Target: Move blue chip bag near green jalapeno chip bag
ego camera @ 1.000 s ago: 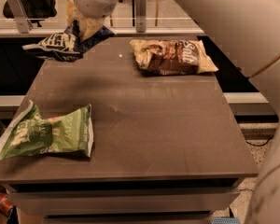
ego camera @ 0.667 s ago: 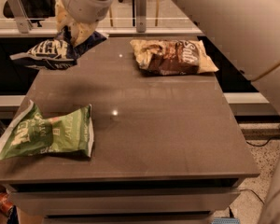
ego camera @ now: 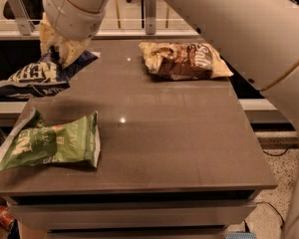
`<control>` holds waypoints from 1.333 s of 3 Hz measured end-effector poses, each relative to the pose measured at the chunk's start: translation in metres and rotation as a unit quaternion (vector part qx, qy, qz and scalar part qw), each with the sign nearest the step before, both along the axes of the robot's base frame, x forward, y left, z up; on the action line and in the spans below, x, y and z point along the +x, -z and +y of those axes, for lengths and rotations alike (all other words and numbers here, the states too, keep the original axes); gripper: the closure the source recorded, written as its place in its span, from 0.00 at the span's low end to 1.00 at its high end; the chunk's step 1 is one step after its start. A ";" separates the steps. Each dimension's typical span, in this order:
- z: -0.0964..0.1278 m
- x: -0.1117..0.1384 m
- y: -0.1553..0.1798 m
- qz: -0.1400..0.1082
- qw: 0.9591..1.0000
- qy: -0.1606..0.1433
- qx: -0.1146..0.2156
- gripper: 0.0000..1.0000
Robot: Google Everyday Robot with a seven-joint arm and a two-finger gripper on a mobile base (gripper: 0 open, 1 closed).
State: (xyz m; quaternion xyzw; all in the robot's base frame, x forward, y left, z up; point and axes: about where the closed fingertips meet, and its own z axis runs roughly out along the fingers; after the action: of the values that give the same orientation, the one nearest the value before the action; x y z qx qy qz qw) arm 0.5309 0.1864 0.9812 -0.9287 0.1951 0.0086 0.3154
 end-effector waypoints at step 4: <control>0.020 -0.014 0.048 0.061 0.998 -0.019 -0.020 1.00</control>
Offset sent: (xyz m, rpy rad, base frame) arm -0.0230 0.0203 -0.0405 -0.0281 0.1280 0.0571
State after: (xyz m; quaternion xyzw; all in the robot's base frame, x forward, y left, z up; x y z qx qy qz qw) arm 0.5174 0.2059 0.9332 -0.9360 0.1963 0.0679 0.2843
